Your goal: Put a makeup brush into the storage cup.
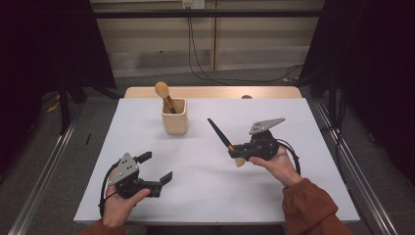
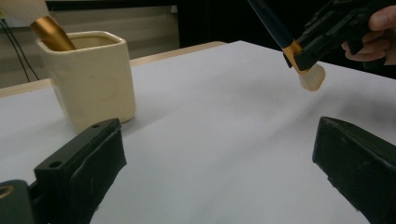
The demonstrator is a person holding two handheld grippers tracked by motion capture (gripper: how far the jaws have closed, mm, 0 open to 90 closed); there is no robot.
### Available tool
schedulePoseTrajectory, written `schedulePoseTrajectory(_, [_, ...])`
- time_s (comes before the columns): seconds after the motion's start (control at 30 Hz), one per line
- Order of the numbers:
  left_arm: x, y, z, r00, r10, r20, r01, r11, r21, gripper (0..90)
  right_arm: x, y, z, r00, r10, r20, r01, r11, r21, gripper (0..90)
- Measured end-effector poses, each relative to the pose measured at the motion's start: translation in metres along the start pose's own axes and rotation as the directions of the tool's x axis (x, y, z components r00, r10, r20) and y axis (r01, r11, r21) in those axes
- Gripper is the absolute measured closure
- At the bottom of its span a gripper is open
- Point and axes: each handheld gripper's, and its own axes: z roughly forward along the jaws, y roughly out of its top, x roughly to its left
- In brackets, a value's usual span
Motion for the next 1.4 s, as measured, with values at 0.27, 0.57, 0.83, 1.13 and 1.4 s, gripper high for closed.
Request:
schedulePoseTrajectory(0.27, [-0.013,0.008,0.016,0.9986,0.019,0.049,-0.019,0.9998,0.004,2.8,0.014,0.007,0.006,0.9972,-0.056,-0.050,0.057,0.998,0.015,74.6])
schedulePoseTrajectory(0.57, [-0.014,0.017,0.024,0.9957,0.022,0.090,-0.024,0.9994,0.025,2.3,0.025,0.009,0.010,0.9904,-0.104,-0.092,0.110,0.991,0.073,74.7])
schedulePoseTrajectory(0.83, [-0.018,0.020,0.028,0.9919,0.039,0.121,-0.047,0.9967,0.066,2.5,0.035,0.013,0.018,0.9782,-0.164,-0.128,0.182,0.972,0.149,74.6])
schedulePoseTrajectory(1.13, [-0.015,0.028,0.032,0.9875,0.052,0.149,-0.068,0.9922,0.104,2.6,0.039,0.019,0.023,0.9654,-0.207,-0.159,0.242,0.939,0.245,74.6])
schedulePoseTrajectory(1.4, [-0.014,0.036,0.039,0.9761,0.078,0.203,-0.115,0.9782,0.173,4.2,0.043,0.022,0.026,0.9515,-0.249,-0.180,0.297,0.898,0.325,74.6])
